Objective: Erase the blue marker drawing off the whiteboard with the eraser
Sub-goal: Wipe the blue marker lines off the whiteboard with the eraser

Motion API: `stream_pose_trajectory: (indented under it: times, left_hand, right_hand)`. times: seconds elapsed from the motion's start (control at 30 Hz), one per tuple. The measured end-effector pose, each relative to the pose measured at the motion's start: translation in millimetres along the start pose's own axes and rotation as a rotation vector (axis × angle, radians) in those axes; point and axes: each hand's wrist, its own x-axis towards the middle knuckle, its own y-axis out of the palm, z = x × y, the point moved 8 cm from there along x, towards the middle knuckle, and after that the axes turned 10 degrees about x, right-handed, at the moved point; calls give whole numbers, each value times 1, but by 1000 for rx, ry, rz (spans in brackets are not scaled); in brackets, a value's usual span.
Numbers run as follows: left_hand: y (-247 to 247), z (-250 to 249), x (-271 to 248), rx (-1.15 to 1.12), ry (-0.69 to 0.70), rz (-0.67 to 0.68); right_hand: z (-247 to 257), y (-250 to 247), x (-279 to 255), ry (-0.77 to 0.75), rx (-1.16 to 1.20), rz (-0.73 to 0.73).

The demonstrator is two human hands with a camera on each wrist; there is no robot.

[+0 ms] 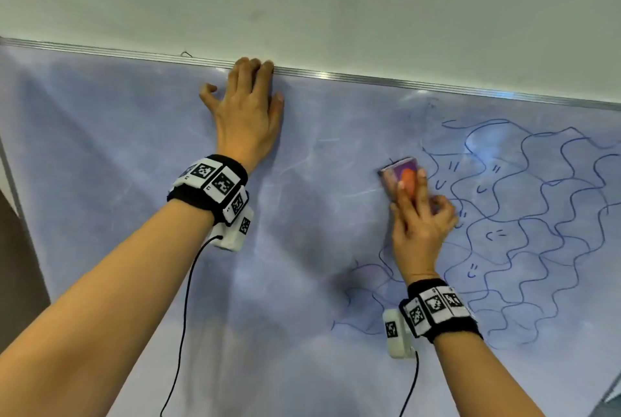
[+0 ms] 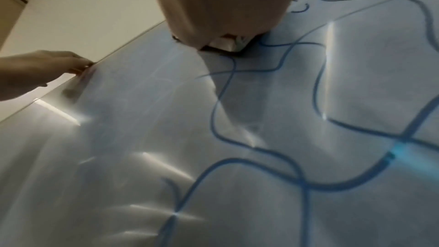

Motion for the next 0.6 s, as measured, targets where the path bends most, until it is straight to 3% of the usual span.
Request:
stream_pose_trajectory:
  times: [0.13, 0.2, 0.33, 0.4, 0.6]
  left_hand:
    - [-2, -6, 2, -20, -15, 7]
    - [-3, -18, 2, -31, 19, 17]
    - [-3, -56, 2, -46, 142, 52]
    - [-3, -66, 2, -57, 174, 47]
    - [-9, -68, 10, -29, 211, -23]
  right_hand:
    - [-8, -4, -2, 183, 18, -81]
    - [9, 4, -4, 183, 25, -83]
    - [54, 27, 3, -173, -19, 101]
    - [51, 26, 12, -229, -16, 139]
    - [-41, -24, 42, 267, 6, -196]
